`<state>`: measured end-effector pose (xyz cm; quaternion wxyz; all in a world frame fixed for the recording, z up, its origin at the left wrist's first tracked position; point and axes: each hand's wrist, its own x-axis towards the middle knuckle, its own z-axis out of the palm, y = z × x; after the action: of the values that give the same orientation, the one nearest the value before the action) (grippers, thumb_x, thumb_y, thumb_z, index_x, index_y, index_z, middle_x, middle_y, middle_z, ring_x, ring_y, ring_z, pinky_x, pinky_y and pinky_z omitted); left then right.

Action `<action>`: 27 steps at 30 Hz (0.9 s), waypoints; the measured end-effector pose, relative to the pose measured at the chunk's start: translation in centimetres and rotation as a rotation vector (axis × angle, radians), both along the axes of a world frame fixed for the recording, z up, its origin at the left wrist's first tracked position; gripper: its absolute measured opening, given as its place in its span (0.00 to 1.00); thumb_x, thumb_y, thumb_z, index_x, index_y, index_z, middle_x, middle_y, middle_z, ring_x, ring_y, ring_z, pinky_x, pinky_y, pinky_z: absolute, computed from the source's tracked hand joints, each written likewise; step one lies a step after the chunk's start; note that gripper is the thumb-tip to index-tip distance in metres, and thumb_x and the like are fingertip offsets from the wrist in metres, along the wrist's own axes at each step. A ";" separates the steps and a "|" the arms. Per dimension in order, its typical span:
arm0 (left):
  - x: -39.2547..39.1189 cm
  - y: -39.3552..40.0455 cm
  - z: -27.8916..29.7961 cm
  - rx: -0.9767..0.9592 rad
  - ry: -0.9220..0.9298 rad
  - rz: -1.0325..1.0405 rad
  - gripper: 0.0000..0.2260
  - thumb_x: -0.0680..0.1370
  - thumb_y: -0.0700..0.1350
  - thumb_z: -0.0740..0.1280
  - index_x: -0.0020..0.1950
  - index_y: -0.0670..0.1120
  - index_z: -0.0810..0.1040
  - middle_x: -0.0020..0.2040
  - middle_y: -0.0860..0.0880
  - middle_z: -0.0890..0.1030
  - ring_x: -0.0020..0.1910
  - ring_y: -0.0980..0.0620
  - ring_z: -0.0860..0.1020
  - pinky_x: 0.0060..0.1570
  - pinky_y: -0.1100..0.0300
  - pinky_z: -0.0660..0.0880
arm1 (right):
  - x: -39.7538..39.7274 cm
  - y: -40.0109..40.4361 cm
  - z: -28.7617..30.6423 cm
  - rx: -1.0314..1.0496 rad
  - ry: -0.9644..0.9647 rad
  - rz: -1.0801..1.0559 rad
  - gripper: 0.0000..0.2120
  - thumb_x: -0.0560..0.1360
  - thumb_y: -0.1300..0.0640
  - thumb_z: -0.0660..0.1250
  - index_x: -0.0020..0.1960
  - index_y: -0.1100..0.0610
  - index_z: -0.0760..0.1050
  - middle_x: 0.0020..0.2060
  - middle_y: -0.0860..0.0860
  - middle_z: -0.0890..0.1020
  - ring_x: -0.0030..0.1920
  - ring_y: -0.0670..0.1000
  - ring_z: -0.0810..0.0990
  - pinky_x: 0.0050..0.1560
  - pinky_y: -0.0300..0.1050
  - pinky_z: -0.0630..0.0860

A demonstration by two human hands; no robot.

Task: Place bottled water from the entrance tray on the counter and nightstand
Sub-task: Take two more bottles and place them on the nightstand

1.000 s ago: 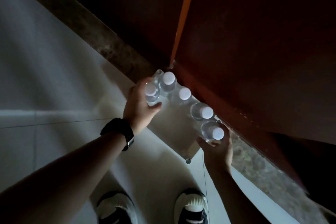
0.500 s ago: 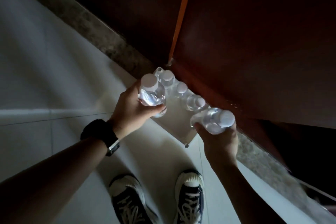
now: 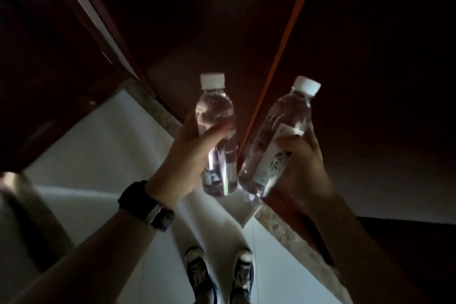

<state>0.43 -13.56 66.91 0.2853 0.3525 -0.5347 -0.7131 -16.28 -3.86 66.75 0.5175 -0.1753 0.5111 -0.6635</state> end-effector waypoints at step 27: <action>-3.0 7.8 35.3 -0.075 0.223 -0.190 0.30 0.73 0.66 0.61 0.60 0.42 0.80 0.51 0.40 0.85 0.50 0.42 0.84 0.47 0.48 0.81 | 1.9 9.3 36.6 -0.222 0.348 -0.204 0.19 0.69 0.49 0.69 0.58 0.53 0.77 0.43 0.50 0.86 0.43 0.50 0.86 0.39 0.43 0.80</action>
<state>-2.55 -5.81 102.22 0.2871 0.2079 -0.5568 -0.7512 -14.40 5.44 103.31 0.3295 -0.2903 0.5316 -0.7242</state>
